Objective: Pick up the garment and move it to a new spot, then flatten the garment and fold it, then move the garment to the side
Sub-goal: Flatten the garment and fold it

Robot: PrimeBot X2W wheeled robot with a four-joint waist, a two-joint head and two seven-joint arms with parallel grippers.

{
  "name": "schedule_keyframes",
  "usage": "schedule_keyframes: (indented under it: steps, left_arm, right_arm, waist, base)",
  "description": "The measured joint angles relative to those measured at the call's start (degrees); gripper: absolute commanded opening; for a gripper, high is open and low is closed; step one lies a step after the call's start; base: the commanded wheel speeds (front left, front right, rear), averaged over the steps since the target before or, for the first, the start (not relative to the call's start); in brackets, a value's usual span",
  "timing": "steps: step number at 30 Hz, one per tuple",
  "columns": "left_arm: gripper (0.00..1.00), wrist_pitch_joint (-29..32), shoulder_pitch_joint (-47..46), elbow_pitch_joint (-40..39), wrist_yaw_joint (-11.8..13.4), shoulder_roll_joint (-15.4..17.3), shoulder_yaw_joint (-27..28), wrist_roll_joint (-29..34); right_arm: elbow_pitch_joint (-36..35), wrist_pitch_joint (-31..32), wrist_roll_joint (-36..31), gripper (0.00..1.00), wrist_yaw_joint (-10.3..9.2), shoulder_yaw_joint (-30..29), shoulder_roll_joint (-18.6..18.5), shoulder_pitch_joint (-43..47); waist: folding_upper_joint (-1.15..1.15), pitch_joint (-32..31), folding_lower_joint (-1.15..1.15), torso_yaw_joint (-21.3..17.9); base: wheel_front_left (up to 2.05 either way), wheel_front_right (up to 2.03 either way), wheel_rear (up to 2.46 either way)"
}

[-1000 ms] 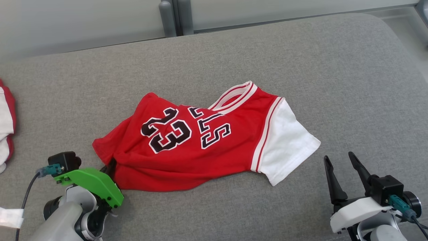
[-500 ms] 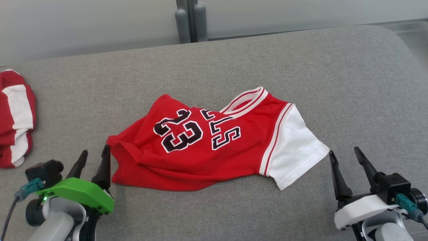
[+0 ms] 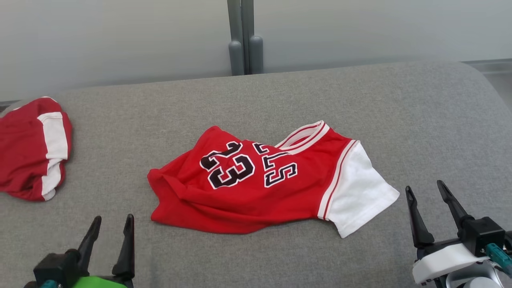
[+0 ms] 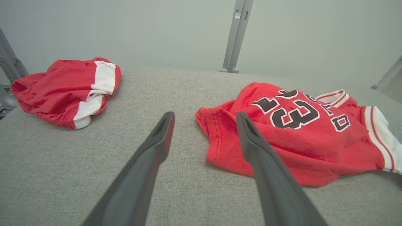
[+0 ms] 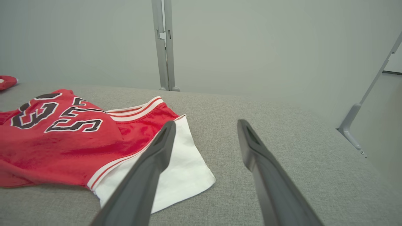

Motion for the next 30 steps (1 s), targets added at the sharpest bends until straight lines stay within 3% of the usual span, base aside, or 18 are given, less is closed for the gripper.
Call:
schedule_keyframes:
  steps: [5,13,17,23,30]
  left_arm:
    - [1.0,0.0,5.8,-0.54,-3.28,-4.44,5.0,9.67]
    - [1.0,-0.01,10.43,3.91,-13.88,-10.91,14.15,19.09]
    - [1.0,-0.08,10.9,5.73,-17.61,-14.41,18.22,21.58]
    - [1.0,-0.08,10.82,6.01,-20.09,-17.72,21.32,24.62]
    - [1.0,-0.08,10.54,6.16,-20.59,-18.76,22.02,26.24]
  right_arm:
    - [0.49,0.0,-0.88,1.0,0.0,0.35,-0.74,1.42]
    - [3.8,0.0,-2.08,1.0,0.0,-1.68,0.68,1.97]
    - [5.34,0.0,-2.27,1.0,0.0,-2.47,1.13,1.97]
    - [6.21,0.0,-2.5,1.0,0.0,-3.08,1.53,2.02]
    - [6.48,0.0,-2.6,1.0,0.0,-2.54,1.77,1.99]
  waist:
    - [0.0,-2.25,0.0,1.19]
    - [0.0,-2.66,0.0,2.05]
    - [0.0,-2.67,0.0,2.22]
    - [0.0,-2.89,0.0,2.69]
    - [0.0,-2.87,0.0,2.73]
  base:
    - [0.0,0.0,0.0]
    - [0.0,0.0,0.0]
    - [0.0,0.0,0.0]
    - [0.0,0.0,0.0]
    - [0.0,0.0,0.0]
